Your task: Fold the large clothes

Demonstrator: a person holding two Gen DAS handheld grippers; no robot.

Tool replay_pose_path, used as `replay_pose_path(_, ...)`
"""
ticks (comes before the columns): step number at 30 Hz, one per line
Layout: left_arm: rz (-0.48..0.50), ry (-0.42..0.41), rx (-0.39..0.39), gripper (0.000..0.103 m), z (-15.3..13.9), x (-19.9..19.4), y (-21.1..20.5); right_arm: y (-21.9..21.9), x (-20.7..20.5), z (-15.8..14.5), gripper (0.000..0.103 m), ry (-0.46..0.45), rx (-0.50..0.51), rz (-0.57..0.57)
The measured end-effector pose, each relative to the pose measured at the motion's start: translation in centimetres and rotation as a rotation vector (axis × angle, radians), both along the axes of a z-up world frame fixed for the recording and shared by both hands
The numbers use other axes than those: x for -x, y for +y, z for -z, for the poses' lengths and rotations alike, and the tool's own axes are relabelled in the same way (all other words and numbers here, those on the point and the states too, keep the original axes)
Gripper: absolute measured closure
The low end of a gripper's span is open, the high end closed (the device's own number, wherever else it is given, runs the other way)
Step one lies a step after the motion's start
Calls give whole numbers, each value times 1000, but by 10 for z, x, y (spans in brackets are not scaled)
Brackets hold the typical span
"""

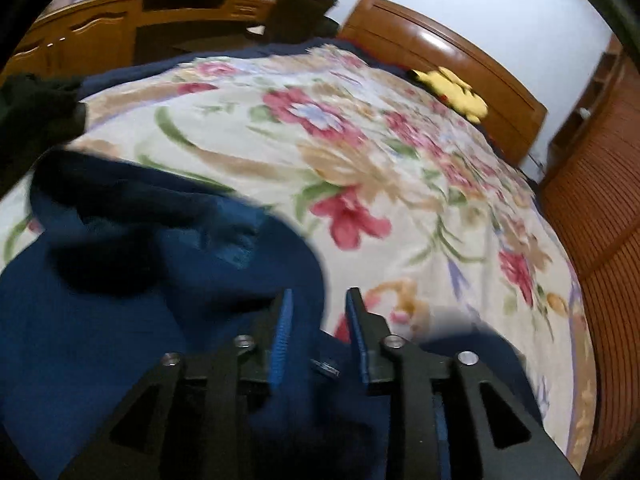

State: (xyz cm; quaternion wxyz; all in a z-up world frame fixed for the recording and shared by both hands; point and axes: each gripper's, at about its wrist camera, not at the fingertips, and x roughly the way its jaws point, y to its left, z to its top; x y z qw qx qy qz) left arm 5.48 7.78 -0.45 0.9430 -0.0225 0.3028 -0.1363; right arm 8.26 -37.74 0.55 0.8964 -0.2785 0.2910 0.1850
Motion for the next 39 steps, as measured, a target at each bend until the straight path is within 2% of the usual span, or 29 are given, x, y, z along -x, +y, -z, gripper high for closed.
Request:
replay_pose_path(1,-1,-2,2,19,-1,1,0,-5,-2,-4,59,-1,-21,9)
replay_pose_path(4,-1,-12,4,19,-3,1,-1,-28,-4,-19,56,-13,-73,39)
replay_pose_path(8,0,-25,4,19,-5,4,0,-66,1,-28,55,-34,-85,66)
replay_pose_path(19,-3,-18,-5,19,-3,0,-4,-191,7,-38,54,-8,-154,227)
replay_pose_path(21,-3,-16,-5,19,-2,-1,-4,-202,-1,-31,54,28,-165,254)
replay_pose_path(27,-2,-12,-13,19,0,-3,-8,-205,-36,10,55,222,-192,279)
replay_pose_path(29,0,-8,-22,19,2,-3,-10,-205,-50,21,55,283,-237,275)
replay_pose_path(33,0,-3,-32,19,4,-2,-11,-212,-67,31,55,334,-353,275)
replay_pose_path(35,-1,4,-37,19,7,-3,-11,-211,-70,32,70,324,-345,250)
replay_pose_path(36,-1,6,-39,19,7,-4,-11,-206,-70,31,89,301,-308,239)
replay_pose_path(37,-2,6,-39,19,7,-4,-12,-206,-63,28,96,272,-271,234)
replay_pose_path(39,-1,5,-36,19,6,-4,-12,-200,-48,16,98,191,-236,210)
